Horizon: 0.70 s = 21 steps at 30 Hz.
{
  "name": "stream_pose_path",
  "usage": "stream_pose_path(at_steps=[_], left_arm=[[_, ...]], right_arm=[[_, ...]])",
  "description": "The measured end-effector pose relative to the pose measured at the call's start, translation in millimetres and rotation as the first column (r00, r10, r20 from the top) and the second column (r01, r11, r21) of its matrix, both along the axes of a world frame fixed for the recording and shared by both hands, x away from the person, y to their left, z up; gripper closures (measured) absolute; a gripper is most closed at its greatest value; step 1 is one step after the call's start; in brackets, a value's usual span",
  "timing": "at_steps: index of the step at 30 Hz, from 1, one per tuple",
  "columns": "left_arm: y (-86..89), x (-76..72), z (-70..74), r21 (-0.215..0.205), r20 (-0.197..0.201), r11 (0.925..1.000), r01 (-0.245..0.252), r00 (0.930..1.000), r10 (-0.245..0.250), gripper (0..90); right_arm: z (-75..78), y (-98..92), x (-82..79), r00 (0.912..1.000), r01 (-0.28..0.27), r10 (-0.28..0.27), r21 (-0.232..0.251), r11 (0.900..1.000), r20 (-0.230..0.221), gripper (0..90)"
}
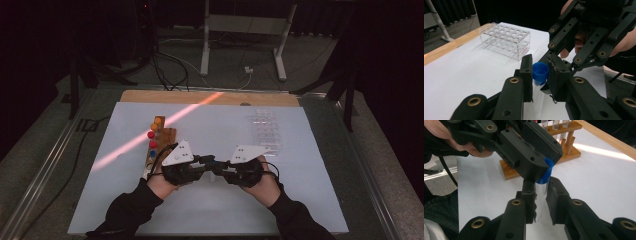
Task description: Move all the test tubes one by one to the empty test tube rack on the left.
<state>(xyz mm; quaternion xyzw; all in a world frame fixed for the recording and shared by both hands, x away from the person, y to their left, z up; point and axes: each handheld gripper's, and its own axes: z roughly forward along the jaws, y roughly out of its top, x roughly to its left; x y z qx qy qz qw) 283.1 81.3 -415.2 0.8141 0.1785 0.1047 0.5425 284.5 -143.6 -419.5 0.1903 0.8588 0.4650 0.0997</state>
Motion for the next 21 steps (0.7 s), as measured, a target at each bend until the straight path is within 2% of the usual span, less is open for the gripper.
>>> stream_pose_path(at_steps=[4, 8, 13, 17, 19, 21], left_arm=[[0.3, -0.3, 1.3, 0.004, 0.002, 1.0, -0.003, 1.0, 0.003, 76.8], [4.7, 0.9, 4.0, 0.002, -0.003, 0.9999, -0.012, 0.9999, 0.012, 76.8], [16.1, 1.9, 11.7, -0.001, 0.009, 0.9992, -0.041, 0.9991, 0.041, 76.8], [28.5, 2.3, 17.9, 0.004, 0.005, 0.9968, -0.08, 0.9968, 0.08, 76.8], [33.9, 2.6, 20.5, 0.007, 0.009, 0.9953, -0.097, 0.9953, 0.097, 76.8], [40.3, 1.8, 24.8, 0.006, 0.021, 0.9936, -0.113, 0.9934, 0.112, 76.7]], right_arm=[[0.1, 0.6, -0.6, 1.0, 0.001, -0.002, 0.003, 1.0, 0.005, 75.9], [-0.2, -0.5, 0.0, 0.9999, 0.013, -0.013, 0.02, 1.0, 0.003, 59.6], [1.2, -5.6, 3.0, 0.9987, 0.051, -0.05, 0.051, 0.997, -0.005, 37.4], [1.9, -10.0, 5.2, 0.9963, 0.086, -0.085, 0.073, 0.994, -0.018, 14.7], [1.9, -12.9, 6.1, 0.9954, 0.094, -0.092, 0.089, 0.992, -0.026, 11.1], [1.4, -15.6, 7.4, 0.995, 0.095, -0.092, 0.099, 0.991, -0.04, 0.0]])
